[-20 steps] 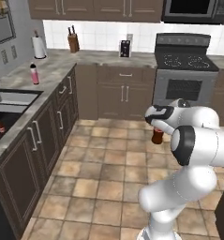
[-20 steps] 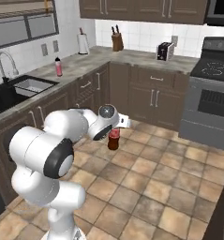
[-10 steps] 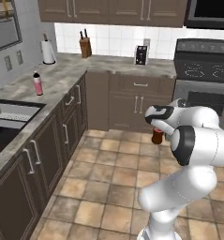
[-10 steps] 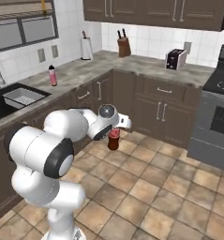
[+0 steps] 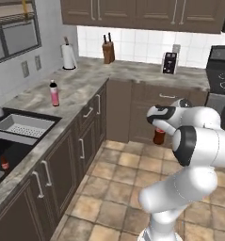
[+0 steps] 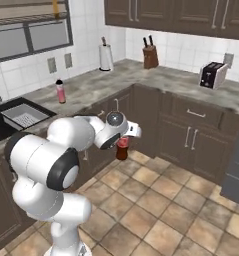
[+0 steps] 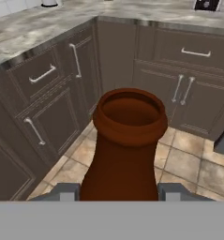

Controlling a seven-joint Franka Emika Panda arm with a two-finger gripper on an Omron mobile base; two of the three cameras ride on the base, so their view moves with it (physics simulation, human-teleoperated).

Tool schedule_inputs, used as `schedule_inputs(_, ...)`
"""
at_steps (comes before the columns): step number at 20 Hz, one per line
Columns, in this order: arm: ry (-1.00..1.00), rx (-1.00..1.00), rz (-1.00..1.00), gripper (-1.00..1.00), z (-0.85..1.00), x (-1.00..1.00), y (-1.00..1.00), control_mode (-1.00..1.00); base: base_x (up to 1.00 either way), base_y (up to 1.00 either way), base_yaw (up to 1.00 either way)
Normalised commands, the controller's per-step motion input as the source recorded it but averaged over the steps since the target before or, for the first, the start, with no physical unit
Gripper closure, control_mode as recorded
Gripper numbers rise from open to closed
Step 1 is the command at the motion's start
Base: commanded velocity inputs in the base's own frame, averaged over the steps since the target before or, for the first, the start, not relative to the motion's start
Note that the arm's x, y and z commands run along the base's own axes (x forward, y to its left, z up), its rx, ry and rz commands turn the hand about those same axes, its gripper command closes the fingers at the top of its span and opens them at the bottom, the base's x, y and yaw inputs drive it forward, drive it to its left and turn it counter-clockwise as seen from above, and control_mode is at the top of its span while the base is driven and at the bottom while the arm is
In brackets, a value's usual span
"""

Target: Place the large bottle from the dining counter next to the other large bottle outside the sink, and place the small bottle from the dining counter next to the other small bottle inside the sink.

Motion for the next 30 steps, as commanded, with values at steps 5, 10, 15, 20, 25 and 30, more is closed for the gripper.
schedule_inputs(5, 0.00, 0.00, 0.00, 1.00, 0.00, 0.00, 0.00, 1.00, 0.57, 0.23, 0.31)
schedule_inputs(10, 0.00, 0.00, 0.00, 1.00, 0.00, 0.00, 0.00, 1.00, 0.40, 0.21, 0.31)
schedule_inputs(15, 0.00, 0.00, 0.00, 1.00, 0.00, 0.00, 0.00, 1.00, 0.39, 0.18, 0.30)
schedule_inputs(20, 0.00, 0.00, 0.00, 1.00, 0.00, 0.00, 0.00, 1.00, 0.52, 0.06, 0.28)
schedule_inputs(25, 0.00, 0.00, 0.00, 1.00, 0.00, 0.00, 0.00, 1.00, 0.64, 0.00, 0.26)
schedule_inputs(30, 0.00, 0.00, 0.00, 1.00, 0.00, 0.00, 0.00, 1.00, 0.69, 0.00, 0.24)
